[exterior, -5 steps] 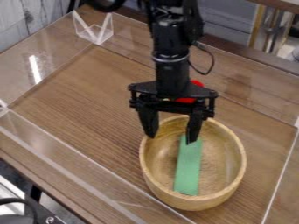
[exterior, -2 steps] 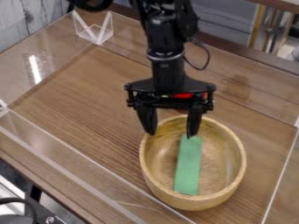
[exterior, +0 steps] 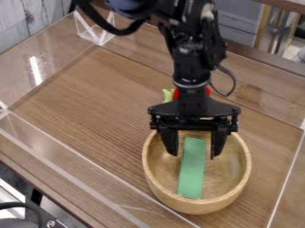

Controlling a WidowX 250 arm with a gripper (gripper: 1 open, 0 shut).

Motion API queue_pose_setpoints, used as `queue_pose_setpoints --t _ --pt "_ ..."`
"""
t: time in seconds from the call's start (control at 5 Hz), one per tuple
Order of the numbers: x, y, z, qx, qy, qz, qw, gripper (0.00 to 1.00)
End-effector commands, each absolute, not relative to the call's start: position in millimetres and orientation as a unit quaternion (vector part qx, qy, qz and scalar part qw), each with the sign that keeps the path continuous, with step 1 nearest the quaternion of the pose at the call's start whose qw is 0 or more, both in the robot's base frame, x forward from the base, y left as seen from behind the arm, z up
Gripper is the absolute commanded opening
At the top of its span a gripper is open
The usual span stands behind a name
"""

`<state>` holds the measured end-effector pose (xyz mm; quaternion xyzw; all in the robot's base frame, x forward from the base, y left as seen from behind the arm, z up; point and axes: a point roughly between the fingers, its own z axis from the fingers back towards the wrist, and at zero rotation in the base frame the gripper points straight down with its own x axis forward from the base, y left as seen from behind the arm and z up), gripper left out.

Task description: Remove the green stick from the brown bowl and put it on the table

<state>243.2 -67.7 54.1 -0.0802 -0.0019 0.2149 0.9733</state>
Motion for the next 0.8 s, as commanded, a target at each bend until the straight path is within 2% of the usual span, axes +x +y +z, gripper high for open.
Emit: queue_pose_setpoints --t 0.0,0.6 --pt "254 -70 56.6 -0.09 -0.018 0.204 0.975 1.0" --pt "252 -74 66.8 -0.094 -0.024 0.225 0.97 1.0"
